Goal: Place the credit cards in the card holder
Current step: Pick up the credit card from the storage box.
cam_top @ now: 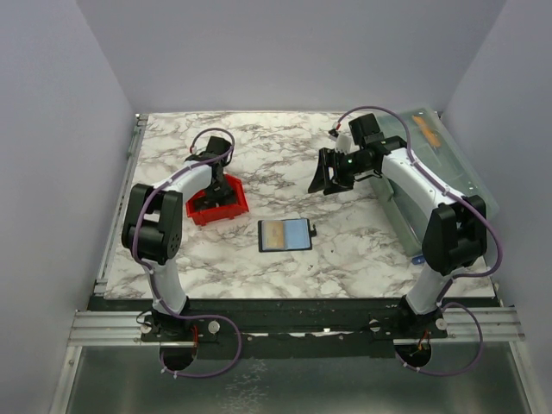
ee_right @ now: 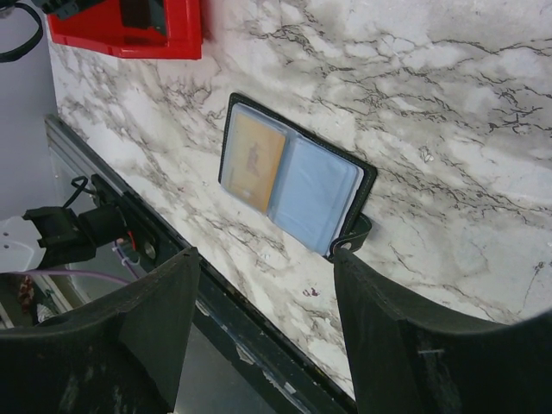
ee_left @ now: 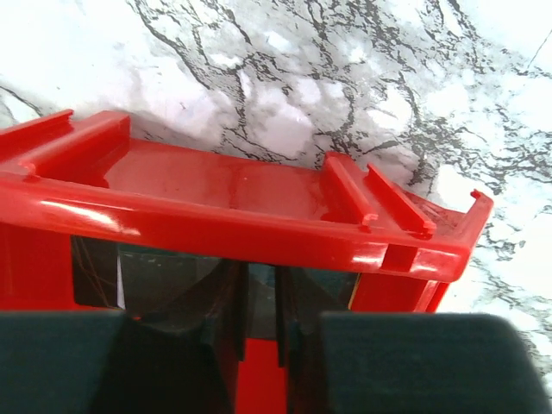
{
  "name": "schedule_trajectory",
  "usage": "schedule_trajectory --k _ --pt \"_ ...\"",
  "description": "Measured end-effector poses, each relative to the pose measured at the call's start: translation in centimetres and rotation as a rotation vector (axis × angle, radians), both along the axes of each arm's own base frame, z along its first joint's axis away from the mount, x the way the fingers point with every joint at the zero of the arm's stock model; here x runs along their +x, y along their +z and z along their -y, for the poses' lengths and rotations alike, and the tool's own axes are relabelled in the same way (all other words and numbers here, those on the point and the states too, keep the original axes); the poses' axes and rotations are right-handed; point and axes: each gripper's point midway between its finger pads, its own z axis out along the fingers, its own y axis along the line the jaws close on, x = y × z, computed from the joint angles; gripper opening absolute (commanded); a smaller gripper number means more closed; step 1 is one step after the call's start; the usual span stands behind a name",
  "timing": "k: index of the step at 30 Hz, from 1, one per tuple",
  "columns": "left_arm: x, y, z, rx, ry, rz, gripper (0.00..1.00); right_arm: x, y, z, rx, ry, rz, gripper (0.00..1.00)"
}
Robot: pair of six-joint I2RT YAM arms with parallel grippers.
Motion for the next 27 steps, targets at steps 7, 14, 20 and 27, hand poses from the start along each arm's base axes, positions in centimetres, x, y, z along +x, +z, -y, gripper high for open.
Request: schedule_trajectory --k 7,14,20,27 --pt "0.1 1.1 -0.4 0.013 0.010 0.028 0.00 -0.1 0.1 -0.1 0.010 0.005 -0.004 0.66" --pt "0.3 2.2 0.3 0.006 -0.005 0.062 0.00 -0.3 0.2 -0.3 0.023 0.013 -0.009 0.66" --pt "0.1 2.5 1.0 0.004 -0.027 0.070 0.00 -0.2 0.3 -0.7 0.047 0.019 -0.015 0.65" --pt "0.1 3.7 2.0 -0.029 -0.060 0.093 0.02 0.0 -0.3 -1.1 0.064 0.016 -0.048 0.64"
